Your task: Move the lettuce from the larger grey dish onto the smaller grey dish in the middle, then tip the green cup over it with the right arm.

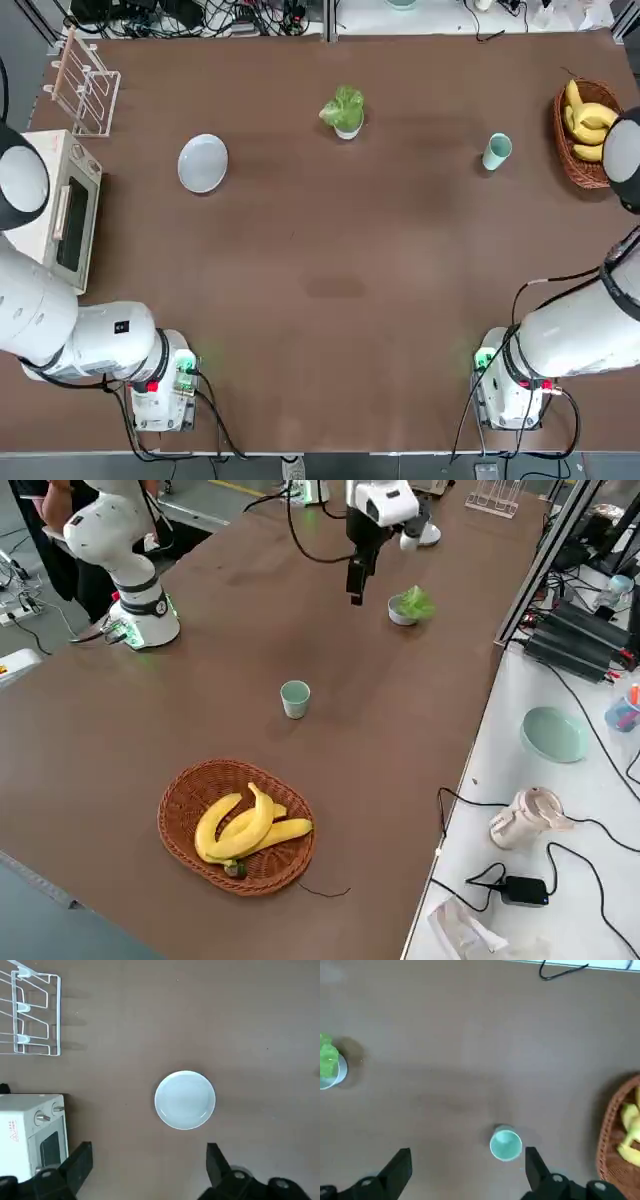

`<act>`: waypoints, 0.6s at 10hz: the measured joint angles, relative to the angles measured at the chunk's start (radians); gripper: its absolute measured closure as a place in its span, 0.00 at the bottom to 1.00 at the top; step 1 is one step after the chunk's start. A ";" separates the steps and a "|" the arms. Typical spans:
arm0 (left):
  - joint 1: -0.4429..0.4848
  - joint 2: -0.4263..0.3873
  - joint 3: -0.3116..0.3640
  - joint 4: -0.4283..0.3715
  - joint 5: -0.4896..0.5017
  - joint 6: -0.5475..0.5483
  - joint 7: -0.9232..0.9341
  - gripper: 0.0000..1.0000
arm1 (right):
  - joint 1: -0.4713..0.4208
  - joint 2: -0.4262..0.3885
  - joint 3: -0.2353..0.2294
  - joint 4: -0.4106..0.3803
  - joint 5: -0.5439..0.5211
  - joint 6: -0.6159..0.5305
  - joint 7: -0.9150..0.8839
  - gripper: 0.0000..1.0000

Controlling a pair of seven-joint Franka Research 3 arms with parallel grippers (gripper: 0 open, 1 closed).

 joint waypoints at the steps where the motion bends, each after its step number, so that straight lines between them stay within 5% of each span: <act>1: 0.000 0.002 0.000 0.000 0.000 0.000 0.000 0.00 | 0.007 -0.024 -0.007 0.008 -0.011 -0.039 0.003 0.00; 6: -0.001 0.004 0.000 0.000 0.000 0.000 0.000 0.00 | 0.002 -0.059 -0.024 -0.008 -0.032 -0.077 0.004 0.00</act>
